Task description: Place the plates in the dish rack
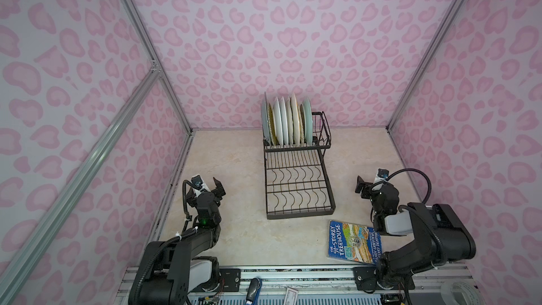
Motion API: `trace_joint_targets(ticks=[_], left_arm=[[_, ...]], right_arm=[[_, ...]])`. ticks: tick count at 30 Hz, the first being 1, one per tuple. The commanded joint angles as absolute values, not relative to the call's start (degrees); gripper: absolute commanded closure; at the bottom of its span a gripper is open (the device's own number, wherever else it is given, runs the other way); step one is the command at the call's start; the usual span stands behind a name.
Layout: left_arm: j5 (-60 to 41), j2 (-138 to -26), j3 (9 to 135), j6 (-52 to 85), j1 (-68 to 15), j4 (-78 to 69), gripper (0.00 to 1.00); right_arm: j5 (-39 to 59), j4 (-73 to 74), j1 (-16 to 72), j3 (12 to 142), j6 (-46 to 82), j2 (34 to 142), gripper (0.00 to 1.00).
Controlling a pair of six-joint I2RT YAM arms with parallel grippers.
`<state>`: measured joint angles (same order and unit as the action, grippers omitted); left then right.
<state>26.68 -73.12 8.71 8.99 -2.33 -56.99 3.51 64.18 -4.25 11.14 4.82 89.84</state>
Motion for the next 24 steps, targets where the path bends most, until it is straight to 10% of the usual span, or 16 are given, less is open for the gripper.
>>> trace_joint_targets(ticks=[1,24], left_arm=[[23.46,-79.09,8.59,6.90,-2.10,-71.46,0.03],[17.57,-84.43,17.39,5.14,-1.41,-59.33,0.03]], right_arm=[[5.00,67.78,-4.37,12.56,3.37,87.44,0.00],[0.21,61.10,0.48,18.10,-1.05,89.73,0.00]])
